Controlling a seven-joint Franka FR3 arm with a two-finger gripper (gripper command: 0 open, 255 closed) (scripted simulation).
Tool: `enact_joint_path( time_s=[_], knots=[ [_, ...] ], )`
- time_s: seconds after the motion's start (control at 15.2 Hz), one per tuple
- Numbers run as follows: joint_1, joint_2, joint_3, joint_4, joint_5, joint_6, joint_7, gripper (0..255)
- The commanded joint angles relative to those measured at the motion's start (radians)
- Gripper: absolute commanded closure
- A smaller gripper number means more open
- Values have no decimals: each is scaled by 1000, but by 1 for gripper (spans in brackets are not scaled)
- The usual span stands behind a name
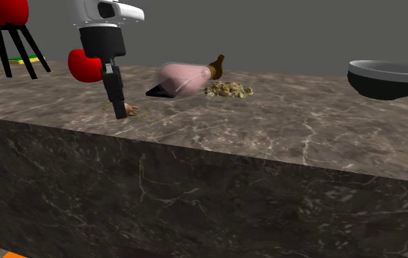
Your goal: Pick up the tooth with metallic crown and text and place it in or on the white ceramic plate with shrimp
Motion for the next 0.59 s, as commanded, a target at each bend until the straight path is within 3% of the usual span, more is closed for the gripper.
enact_joint_path(
  time_s=[0.0,0.53],
  knots=[
    [0,2,2,-8,-1,-5,0,255],
    [-7,17,-9,73,-13,-73,5,255]
  ],
)
